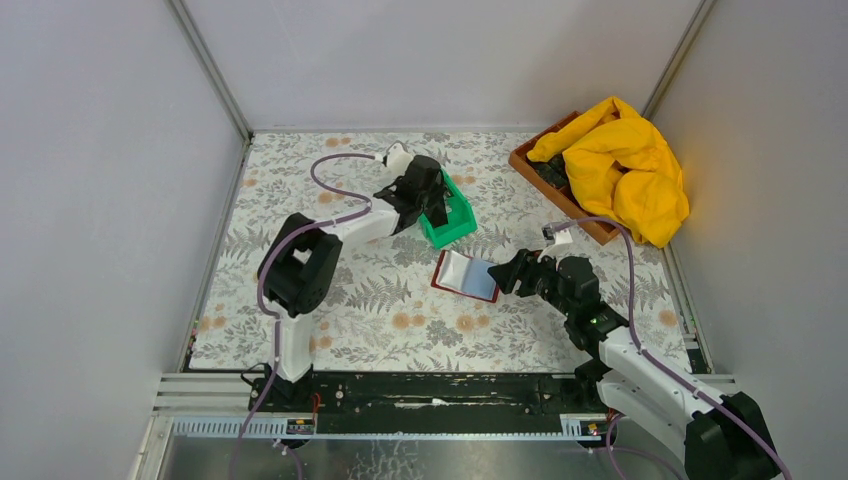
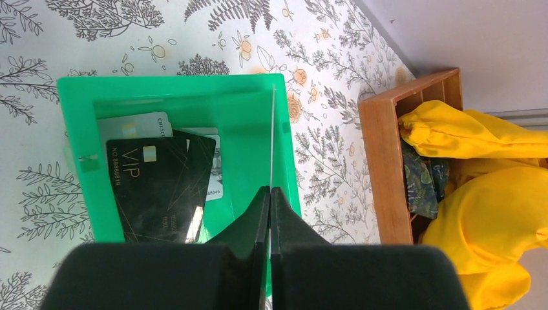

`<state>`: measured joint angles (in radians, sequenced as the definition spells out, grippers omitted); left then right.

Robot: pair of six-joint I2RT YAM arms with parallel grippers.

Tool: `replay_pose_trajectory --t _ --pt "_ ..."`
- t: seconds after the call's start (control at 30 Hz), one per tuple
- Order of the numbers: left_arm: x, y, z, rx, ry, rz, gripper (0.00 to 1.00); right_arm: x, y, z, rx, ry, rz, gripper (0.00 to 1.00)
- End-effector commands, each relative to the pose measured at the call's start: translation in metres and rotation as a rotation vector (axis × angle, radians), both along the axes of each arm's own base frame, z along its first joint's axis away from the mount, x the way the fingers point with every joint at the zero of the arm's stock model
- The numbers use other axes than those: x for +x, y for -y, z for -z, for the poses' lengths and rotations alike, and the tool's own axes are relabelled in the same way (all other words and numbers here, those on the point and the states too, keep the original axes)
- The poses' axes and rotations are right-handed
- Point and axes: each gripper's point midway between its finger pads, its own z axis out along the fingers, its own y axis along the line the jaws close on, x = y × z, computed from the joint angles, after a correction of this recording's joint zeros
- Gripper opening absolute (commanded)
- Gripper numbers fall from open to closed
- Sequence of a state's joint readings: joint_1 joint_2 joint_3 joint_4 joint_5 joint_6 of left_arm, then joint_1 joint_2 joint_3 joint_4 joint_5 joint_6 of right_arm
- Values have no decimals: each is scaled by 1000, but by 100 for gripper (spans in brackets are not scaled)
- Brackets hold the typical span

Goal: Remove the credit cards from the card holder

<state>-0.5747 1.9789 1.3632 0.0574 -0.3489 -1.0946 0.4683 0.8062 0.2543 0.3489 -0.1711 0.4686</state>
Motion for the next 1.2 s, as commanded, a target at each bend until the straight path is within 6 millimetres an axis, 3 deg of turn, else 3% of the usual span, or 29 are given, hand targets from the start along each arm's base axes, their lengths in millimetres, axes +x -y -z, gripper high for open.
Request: replay_pose_trajectory --t 0.0,0.43,0.63,0.93,1.17 --pt "1 -8 21 45 -80 -68 0 5 -2 -17 34 62 -1 64" --pt "3 -7 49 73 -150 -87 1 6 -6 -14 33 50 -17 64" --pt "3 -6 46 58 -149 -90 17 6 -6 -12 29 45 -15 64" --pt "-9 -17 10 68 -86 -95 19 7 -6 -10 24 39 -17 64" --pt "-29 -15 -31 133 27 -56 39 10 -1 -5 3 20 14 63"
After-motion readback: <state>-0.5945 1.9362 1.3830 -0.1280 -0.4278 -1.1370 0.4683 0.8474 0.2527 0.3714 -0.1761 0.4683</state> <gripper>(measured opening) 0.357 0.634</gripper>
